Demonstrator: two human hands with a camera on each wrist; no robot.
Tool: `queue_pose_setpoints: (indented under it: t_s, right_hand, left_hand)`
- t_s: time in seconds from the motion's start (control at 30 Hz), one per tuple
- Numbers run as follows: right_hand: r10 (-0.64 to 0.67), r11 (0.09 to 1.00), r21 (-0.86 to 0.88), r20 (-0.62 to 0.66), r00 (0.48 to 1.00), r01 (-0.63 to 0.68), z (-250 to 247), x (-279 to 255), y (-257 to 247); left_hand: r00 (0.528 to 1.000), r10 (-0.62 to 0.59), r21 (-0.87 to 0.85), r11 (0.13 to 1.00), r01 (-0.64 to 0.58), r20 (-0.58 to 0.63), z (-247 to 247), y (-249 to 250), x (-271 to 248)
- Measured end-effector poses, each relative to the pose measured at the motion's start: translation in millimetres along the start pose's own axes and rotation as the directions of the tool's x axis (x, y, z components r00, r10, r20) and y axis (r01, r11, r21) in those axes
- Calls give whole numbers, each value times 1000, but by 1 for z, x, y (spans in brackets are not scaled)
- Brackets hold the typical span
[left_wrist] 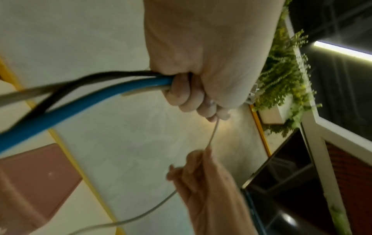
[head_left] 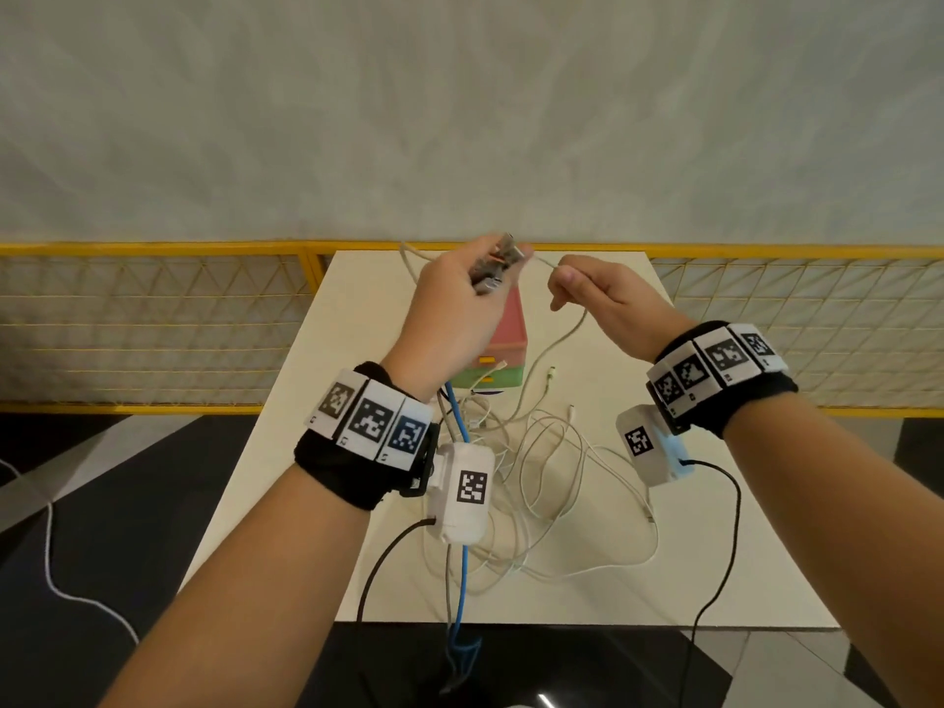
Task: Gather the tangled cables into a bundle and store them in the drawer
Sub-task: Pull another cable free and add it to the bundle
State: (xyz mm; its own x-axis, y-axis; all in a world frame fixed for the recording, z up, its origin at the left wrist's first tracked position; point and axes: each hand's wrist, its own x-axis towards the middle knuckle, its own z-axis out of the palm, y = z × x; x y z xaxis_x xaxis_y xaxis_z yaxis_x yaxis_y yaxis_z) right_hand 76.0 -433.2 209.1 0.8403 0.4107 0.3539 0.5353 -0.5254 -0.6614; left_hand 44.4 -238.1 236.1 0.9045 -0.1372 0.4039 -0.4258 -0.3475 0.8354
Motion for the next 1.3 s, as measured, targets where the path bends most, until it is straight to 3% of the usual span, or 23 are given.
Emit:
queue_pose_setpoints:
  t_s: [0.1,0.27,0.33,0.43,0.53,0.7,0.83,1.03,1.17,1.3]
  right_hand:
    - [95,994,59,-19,995,-93,0,-9,19]
    - [127,990,-58,-23,992,-128,1,-17,22]
    - [49,993,-107,-15,999,-51,3,-14,10]
    - [-93,984,-152,-9,996,91,2,-4,-11]
    - [-112,981,-158,8,994,111,1,2,-15]
    - [1,993,115,-23,1000,1,7,-5,5]
    - [48,994,103,-34,998,-44,8,-3,10]
    - [125,987,100,-14,992,-123,13,-1,24]
    - [177,974,146,-34,984,-171,16,4,23]
    - [72,997,8,-9,997,-72,13,16,0]
  left_hand:
    - [988,-19,-117,993,1,-153,-10,4,3]
    - [988,-62,-50,997,55,-141,-19,-5,9]
    - [994,-52,-10,999,51,-97,-13,-7,10]
    - [996,-58,130,990,49,72,3,-6,7]
    - [992,-73,169,984,56,100,7,-4,4]
    - [996,69,63,996,-66,-51,-2,8,3]
    - [984,97,21,995,-95,-152,-5,11,-2]
    - [963,40,-111,991,-72,-266,-13,14,-2]
    - [969,-26,-74,997,8,-244,-19,1,8]
    - [992,-81,49,995,86,-92,-13,-17,18]
